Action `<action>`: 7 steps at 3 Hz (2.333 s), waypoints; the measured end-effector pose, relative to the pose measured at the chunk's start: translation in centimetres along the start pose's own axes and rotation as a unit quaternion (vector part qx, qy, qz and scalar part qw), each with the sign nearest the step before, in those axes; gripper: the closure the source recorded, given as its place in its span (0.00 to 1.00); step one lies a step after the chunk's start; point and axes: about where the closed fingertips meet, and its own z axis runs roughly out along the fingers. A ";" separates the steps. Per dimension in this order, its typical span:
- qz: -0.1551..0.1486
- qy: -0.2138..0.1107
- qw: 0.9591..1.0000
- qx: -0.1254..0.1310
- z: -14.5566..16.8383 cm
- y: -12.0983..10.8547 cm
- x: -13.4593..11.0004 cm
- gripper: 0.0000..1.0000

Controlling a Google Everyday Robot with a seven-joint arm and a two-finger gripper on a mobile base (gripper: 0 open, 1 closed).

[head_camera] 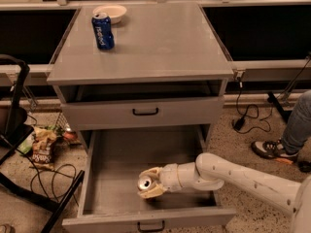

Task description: Pick orange can from middle drawer and place on counter

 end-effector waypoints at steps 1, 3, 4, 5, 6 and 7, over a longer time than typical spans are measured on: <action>-0.005 -0.022 1.000 -0.020 -3.7 2.5 -5.6 1.00; -0.050 -0.046 0.997 -0.042 -15.4 4.1 -28.1 1.00; -0.049 -0.035 0.998 0.005 -19.7 1.6 -37.8 1.00; -0.003 -0.034 0.997 0.070 -23.3 -2.8 -41.0 1.00; 0.019 -0.036 0.996 0.081 -24.0 -3.6 -41.5 1.00; 0.019 -0.036 0.996 0.081 -24.0 -3.6 -41.5 1.00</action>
Offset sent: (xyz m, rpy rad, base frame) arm -0.0387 -0.0559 0.4365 0.0599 -0.2179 0.1740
